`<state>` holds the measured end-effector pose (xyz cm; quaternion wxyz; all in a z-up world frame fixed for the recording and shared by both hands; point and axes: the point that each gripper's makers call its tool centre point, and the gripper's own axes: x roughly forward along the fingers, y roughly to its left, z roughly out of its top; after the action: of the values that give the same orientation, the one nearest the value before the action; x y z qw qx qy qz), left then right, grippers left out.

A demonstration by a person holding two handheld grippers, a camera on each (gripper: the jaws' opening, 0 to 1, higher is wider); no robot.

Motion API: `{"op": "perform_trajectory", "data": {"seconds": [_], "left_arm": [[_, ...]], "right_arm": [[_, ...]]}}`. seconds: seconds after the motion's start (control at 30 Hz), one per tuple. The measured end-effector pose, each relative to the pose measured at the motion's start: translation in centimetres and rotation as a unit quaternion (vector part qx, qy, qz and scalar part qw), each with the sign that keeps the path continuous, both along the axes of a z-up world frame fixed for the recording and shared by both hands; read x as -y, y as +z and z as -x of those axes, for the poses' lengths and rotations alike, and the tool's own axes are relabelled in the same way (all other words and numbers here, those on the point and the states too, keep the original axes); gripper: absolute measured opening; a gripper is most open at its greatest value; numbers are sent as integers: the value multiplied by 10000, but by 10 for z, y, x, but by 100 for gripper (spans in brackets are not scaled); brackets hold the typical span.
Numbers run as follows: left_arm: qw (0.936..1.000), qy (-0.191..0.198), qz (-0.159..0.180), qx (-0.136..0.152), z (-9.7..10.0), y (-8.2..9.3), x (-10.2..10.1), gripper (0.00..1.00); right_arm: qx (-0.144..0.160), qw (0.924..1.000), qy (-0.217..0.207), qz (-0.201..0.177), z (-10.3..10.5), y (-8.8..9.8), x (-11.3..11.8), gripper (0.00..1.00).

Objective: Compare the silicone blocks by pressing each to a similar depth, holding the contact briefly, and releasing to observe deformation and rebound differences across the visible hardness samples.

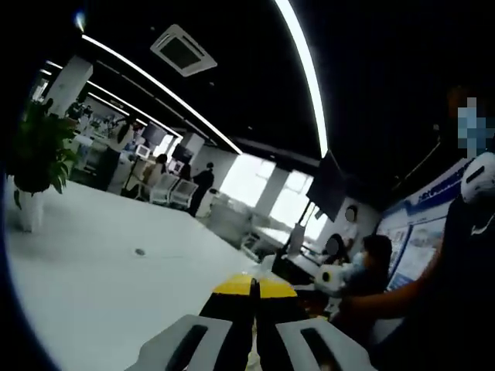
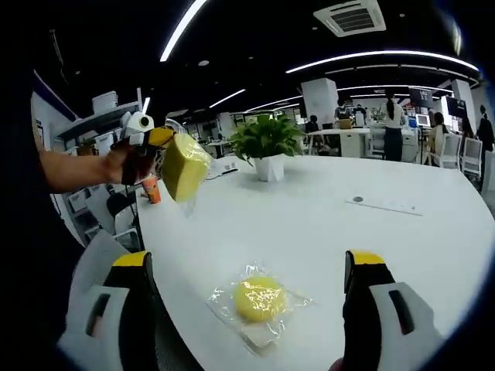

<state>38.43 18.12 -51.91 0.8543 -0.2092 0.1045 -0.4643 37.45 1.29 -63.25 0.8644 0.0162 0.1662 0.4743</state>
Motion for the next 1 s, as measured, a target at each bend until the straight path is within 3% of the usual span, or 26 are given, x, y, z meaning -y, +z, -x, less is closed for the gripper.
{"op": "perform_trajectory", "data": {"seconds": [0.3, 0.37, 0.63, 1.0], "left_arm": [[9998, -60, -99, 141, 3, 0, 13, 0], [9998, -77, -121, 169, 4, -2, 15, 0], [9994, -268, -54, 192, 13, -1, 27, 0], [9984, -533, 57, 175, 22, 5, 45, 0]], "right_arm": [[81, 9994, 321, -50, 1, 1, -22, 96], [127, 9991, 399, -58, 2, 3, -26, 92], [-54, 9979, 615, -210, 5, 2, -43, 89], [70, 9943, 931, -521, 12, 21, -72, 88]]}}
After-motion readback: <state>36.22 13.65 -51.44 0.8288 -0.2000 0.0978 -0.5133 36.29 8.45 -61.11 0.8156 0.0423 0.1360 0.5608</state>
